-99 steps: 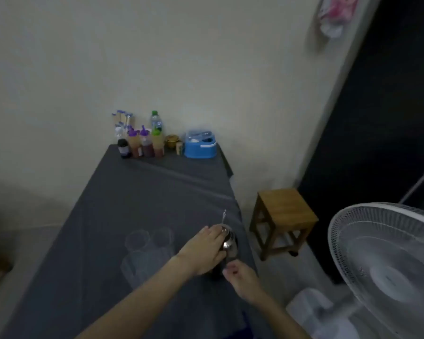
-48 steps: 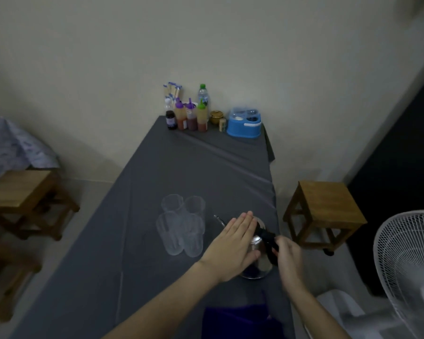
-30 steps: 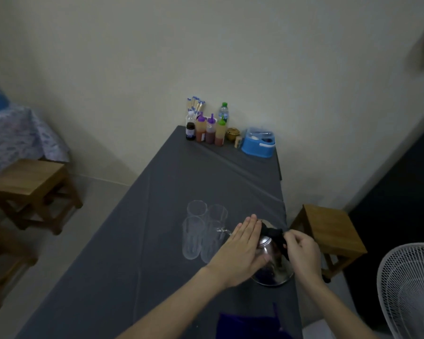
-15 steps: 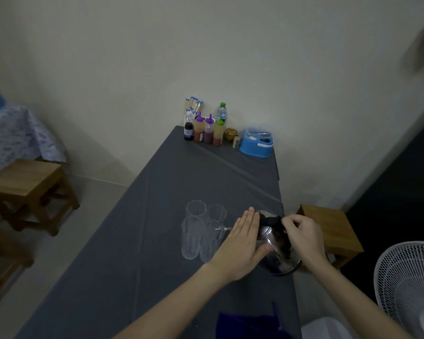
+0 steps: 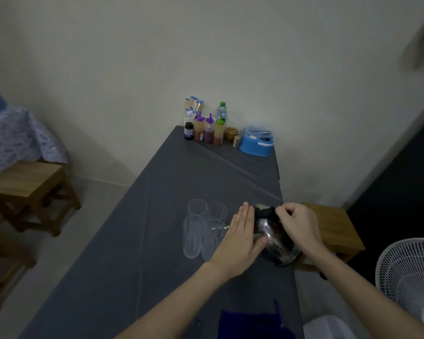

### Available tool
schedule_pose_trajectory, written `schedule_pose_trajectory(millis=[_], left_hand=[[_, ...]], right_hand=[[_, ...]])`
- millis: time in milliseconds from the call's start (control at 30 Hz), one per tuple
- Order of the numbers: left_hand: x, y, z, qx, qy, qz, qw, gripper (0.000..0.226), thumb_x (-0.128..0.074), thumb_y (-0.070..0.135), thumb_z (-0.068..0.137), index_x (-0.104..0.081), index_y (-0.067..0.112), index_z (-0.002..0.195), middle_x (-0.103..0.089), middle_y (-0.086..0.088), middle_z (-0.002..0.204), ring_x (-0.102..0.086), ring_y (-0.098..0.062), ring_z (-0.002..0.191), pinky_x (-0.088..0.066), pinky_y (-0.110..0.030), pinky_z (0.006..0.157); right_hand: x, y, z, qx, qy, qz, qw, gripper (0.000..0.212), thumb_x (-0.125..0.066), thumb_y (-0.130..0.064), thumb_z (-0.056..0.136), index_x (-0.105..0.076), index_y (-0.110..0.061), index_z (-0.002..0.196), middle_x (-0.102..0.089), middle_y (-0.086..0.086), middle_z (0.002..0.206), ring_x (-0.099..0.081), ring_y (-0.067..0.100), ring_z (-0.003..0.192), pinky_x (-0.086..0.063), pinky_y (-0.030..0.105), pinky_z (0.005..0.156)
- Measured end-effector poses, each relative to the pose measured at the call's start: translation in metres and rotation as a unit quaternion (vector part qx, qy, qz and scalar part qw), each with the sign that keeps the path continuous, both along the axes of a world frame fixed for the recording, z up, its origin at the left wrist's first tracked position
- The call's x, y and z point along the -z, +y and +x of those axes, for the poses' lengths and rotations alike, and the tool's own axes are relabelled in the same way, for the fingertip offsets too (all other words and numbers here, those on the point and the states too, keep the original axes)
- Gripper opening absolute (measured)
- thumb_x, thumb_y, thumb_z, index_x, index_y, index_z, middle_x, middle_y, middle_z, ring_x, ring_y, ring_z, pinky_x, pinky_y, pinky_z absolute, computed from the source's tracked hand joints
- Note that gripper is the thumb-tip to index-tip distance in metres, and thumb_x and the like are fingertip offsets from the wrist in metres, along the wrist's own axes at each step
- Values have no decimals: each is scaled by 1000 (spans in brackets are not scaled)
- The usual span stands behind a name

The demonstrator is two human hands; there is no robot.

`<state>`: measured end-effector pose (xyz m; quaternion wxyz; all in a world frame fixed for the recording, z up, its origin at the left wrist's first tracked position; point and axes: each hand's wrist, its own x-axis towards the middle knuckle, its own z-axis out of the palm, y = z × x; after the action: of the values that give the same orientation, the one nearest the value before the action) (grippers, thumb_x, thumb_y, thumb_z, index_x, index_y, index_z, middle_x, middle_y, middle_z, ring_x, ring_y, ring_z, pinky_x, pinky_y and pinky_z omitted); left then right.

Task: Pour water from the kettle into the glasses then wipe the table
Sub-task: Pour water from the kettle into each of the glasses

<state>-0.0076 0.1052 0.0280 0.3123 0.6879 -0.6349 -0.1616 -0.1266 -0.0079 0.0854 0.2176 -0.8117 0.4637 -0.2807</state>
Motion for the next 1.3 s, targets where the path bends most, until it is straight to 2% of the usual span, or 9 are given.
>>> schedule_pose_trajectory(millis=[200,333,433,633,800,1000,1200,1300], left_hand=[[1,0,-5,-20,26,-6,999,88,-12,64,86,13,9,150,18,-5,159,19,-10,145,10,-25,118],[0,2,-7,-27,38,-13,999,89,-11,66,85,13,10,150,18,-4,159,19,-9,145,9,-25,119],[0,1,-8,-33,39,-16,999,86,-13,64,87,13,10,150,18,-3,159,19,-9,145,11,-23,117],[0,1,-8,-34,46,-21,998,87,-13,65,86,13,10,150,18,-4,159,19,-9,145,11,-22,117],[-1,0,-9,-36,55,-27,997,86,-15,63,88,13,10,150,18,-4,159,18,-10,146,10,-25,118],[-1,0,-9,-39,58,-31,997,83,-18,60,90,12,10,150,17,-4,160,18,-10,146,11,-23,117],[0,0,-9,-41,65,-33,997,85,-17,62,89,11,10,151,16,-4,160,17,-9,146,9,-24,118],[-1,0,-9,-39,64,-31,997,86,-16,62,88,11,10,151,16,-4,160,17,-10,146,9,-24,118]], right_hand=[[-8,-1,4,-10,23,-21,999,30,-60,-19,85,-66,-6,59,-64,9,57,-61,21,60,-39,25,54],[-11,0,5,-9,30,-30,999,30,-60,-18,85,-65,-7,57,-61,7,53,-56,17,54,-35,18,50],[-11,0,5,-11,29,-34,999,31,-60,-18,85,-64,-5,57,-59,6,52,-55,18,53,-36,25,50],[-16,1,5,-13,39,-42,998,36,-52,-32,80,-66,-5,61,-59,8,52,-57,20,55,-36,23,51],[-17,-1,5,-16,48,-51,997,32,-57,-24,83,-66,-5,59,-52,2,47,-51,15,49,-31,17,46],[-15,-3,6,-17,48,-58,997,32,-55,-28,81,-67,-7,60,-61,6,52,-59,20,55,-37,25,51],[-17,-2,7,-19,55,-55,997,33,-55,-27,83,-66,-8,59,-59,5,51,-58,19,53,-35,24,48],[-18,-1,5,-25,54,-48,997,33,-56,-25,84,-63,-10,55,-52,-1,45,-54,18,50,-35,25,48]])
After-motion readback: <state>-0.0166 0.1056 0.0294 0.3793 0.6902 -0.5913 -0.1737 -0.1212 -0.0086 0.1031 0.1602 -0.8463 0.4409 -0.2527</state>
